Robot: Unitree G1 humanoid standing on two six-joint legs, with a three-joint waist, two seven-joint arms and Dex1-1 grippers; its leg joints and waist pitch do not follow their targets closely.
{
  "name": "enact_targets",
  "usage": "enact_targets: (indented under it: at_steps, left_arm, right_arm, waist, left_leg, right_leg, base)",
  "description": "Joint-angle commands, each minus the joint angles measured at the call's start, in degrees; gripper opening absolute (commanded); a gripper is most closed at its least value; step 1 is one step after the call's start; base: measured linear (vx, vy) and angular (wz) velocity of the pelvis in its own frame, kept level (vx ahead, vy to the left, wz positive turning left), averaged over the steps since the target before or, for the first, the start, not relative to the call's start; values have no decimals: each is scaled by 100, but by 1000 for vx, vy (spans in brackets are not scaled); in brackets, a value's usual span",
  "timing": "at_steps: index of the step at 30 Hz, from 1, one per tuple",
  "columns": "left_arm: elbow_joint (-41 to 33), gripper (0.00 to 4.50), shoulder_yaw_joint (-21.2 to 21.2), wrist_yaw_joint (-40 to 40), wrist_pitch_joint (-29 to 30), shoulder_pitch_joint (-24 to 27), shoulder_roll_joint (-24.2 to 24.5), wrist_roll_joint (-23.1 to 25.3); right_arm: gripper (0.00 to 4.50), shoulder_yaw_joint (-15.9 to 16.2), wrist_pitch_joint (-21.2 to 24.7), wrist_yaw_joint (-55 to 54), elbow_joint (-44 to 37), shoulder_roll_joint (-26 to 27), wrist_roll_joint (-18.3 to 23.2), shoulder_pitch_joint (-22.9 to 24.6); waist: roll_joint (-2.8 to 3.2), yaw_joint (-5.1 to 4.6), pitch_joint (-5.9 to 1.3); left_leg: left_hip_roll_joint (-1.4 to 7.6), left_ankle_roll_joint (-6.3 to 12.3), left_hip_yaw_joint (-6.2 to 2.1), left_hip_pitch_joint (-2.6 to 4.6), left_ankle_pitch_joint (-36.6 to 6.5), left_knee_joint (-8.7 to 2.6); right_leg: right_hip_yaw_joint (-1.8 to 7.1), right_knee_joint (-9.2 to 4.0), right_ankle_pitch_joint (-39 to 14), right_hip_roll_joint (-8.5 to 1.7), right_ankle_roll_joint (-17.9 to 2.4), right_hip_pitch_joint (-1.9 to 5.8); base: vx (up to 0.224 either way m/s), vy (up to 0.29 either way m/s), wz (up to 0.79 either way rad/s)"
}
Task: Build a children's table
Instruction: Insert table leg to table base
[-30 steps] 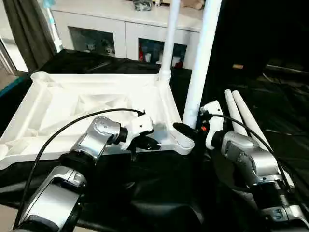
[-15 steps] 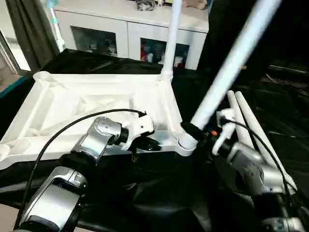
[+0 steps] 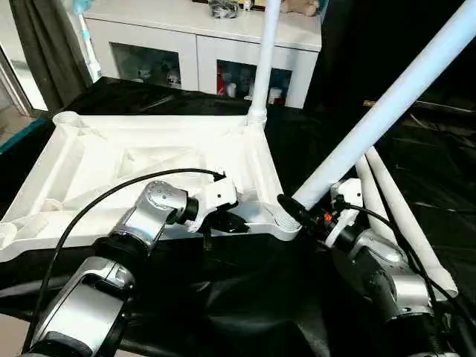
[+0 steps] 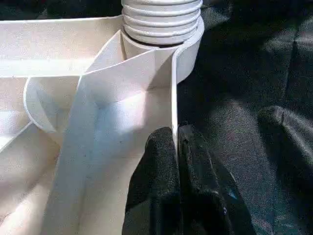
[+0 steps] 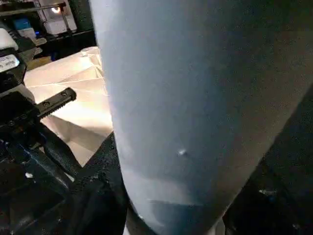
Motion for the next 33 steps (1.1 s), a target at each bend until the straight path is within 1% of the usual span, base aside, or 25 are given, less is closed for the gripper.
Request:
enact_targets:
  at_steps: [1,3,4,5,6,7,10,11,12,13,14,15,17,18,19,22,23,24,25,27,28,30,31,32,33]
  left_arm:
    - [114,0,32,168,33,-30,127,108]
    - [84,0,8,105,-7,-1,164,112]
    - [71,0,5,88,-8,7,168,108]
    - [41,0,-8,31,-35,28,182,99]
    - [24,0,-14,-6,-63,39,192,92]
    - [-22,0,-21,-98,-107,69,215,65]
    - [-104,0,-34,-260,-148,115,257,18]
    - [-142,0,-42,-293,-156,136,273,7]
    - [-142,0,-42,-293,-156,136,273,7]
    - [-160,0,-44,-311,-165,145,283,0]
    - [-167,0,-45,-326,-172,149,288,-6]
    - [-186,0,-48,-366,-189,159,299,-20]
    - [-261,0,-69,-508,-206,193,346,-53]
    - [-322,0,-101,-639,-229,217,387,-72]
    - [-352,0,-134,-715,-249,227,420,-64]
    - [-402,0,-182,-786,-289,246,476,-35]
    - [-454,0,-218,-839,-313,269,525,-23]
    - [-468,0,-229,-860,-318,275,540,-23]
    - [-484,0,-244,-924,-344,280,566,-31]
    - [-496,0,-265,-999,-385,280,602,-31]
    - [-512,0,-276,-1067,-428,279,627,-41]
    - [-541,0,-285,-1113,-443,283,650,-47]
    - [-600,0,-308,-1198,-463,291,700,-48]
    - [-630,0,-327,-1249,-468,296,728,-44]
    - [-653,0,-346,-1284,-469,299,751,-39]
  right_arm:
    - [193,257,284,20,425,-172,-389,205]
    - [193,431,381,57,458,-264,-549,83]
    - [193,446,391,73,480,-277,-566,54]
    - [193,466,418,97,532,-298,-592,-14]
    - [193,474,433,106,570,-306,-605,-57]
    - [193,486,478,132,657,-321,-619,-161]
    - [193,529,561,240,814,-357,-630,-345]
    - [193,570,592,347,895,-382,-633,-429]
    - [193,570,592,347,895,-382,-633,-429]
    - [193,610,621,428,940,-404,-620,-472]
    - [193,621,628,456,952,-410,-617,-482]
    - [193,651,645,527,983,-426,-609,-508]
    - [193,745,678,751,1077,-474,-619,-561]
    - [193,831,650,946,1150,-512,-641,-588]
    - [193,884,622,1069,1191,-531,-652,-602]
    - [193,926,561,1202,1237,-542,-659,-614]
    - [193,966,500,1319,1266,-558,-669,-604]
    - [193,984,482,1361,1276,-566,-676,-599]
    - [193,1020,464,1435,1293,-584,-690,-590]
    - [193,1073,420,1547,1352,-609,-717,-589]
    - [193,1108,391,1627,1398,-626,-738,-596]
    - [193,1137,361,1692,1436,-642,-757,-605]
    - [193,1220,275,1829,1504,-686,-828,-621]
    - [193,1288,192,1887,1539,-720,-906,-630]
    - [193,1340,111,1934,1573,-744,-975,-638]
  waist:
    - [29,-7,-265]
    - [43,-8,-261]
    - [41,-12,-262]
    - [9,-13,-266]
    - [21,-12,-260]
    - [3,-28,-257]
    - [-7,-53,-254]
    - [-25,-69,-250]
    - [-17,-66,-251]
    - [-21,-59,-254]
    - [-14,-58,-256]
    - [-26,-66,-259]
    - [-14,-57,-265]
    - [-21,-66,-267]
    - [-20,-63,-271]
    - [-24,-57,-281]
    - [-13,-50,-280]
    - [-23,-45,-284]
    - [-5,-34,-284]
    - [-19,-27,-292]
    - [6,-19,-295]
    - [-2,-20,-295]
    - [34,-17,-285]
    - [27,-24,-281]
    - [26,-24,-274]
  left_leg:
    - [288,-76,-173,92,-2287,-493]
    - [288,-74,-175,100,-2267,-492]
    - [287,-75,-174,101,-2263,-491]
    - [285,-52,-171,100,-2222,-487]
    - [287,-46,-173,95,-2216,-485]
    - [288,-43,-181,85,-2235,-491]
    - [288,-58,-191,80,-2295,-498]
    - [284,-65,-198,62,-2296,-506]
    - [283,-67,-201,67,-2293,-503]
    - [288,-64,-191,94,-2293,-501]
    - [292,-69,-194,106,-2313,-498]
    - [293,-61,-188,92,-2276,-507]
    - [302,-68,-183,108,-2275,-506]
    - [300,-65,-185,91,-2267,-511]
    - [305,-66,-177,92,-2244,-512]
    - [295,-53,-153,97,-2144,-510]
    - [296,-57,-150,106,-2133,-511]
    - [296,-63,-143,110,-2116,-512]
    - [295,-65,-143,115,-2109,-512]
    - [295,-61,-136,120,-2076,-509]
    - [298,-67,-138,122,-2073,-514]
    - [303,-78,-134,127,-2080,-516]
    - [307,-99,-139,126,-2141,-522]
    - [305,-101,-135,124,-2166,-524]
    - [307,-110,-134,141,-2230,-527]
  right_leg:
    - [288,-617,-2770,-540,-757,169]
    - [290,-629,-2867,-547,-729,162]
    - [291,-629,-2888,-544,-718,163]
    - [295,-633,-2960,-554,-685,163]
    - [299,-637,-2980,-562,-685,157]
    - [291,-642,-3034,-564,-676,161]
    - [282,-641,-3150,-562,-631,163]
    - [277,-654,-3275,-566,-575,175]
    - [279,-651,-3291,-571,-567,171]
    - [288,-666,-3266,-567,-566,148]
    - [289,-655,-3226,-566,-591,140]
    - [291,-637,-3068,-550,-639,155]
    - [298,-629,-2945,-552,-681,146]
    - [291,-606,-2824,-543,-732,166]
    - [298,-594,-2678,-537,-772,167]
    - [305,-562,-2346,-520,-885,180]
    - [306,-558,-2304,-518,-900,178]
    - [306,-548,-2211,-515,-939,193]
    - [307,-548,-2193,-515,-945,191]
    - [306,-543,-2121,-512,-963,202]
    - [304,-529,-2056,-506,-985,206]
    - [303,-521,-1948,-493,-1028,209]
    - [300,-517,-1926,-496,-1054,205]
    - [301,-523,-1920,-491,-1055,209]
    - [302,-523,-1935,-483,-1067,198]
  base:
    - [0,0,0]
    - [0,0,0]
    - [0,0,0]
    - [0,0,0]
    - [0,0,0]
    - [0,0,0]
    - [0,0,0]
    - [0,0,0]
    - [0,0,0]
    - [0,0,0]
    - [0,0,0]
    - [0,0,0]
    - [0,0,0]
    - [0,0,0]
    - [0,0,0]
    - [0,0,0]
    - [0,0,0]
    - [0,0,0]
    - [0,0,0]
    - [0,0,0]
    - [0,0,0]
    - [0,0,0]
    - [0,0,0]
    - [0,0,0]
    - [0,0,0]
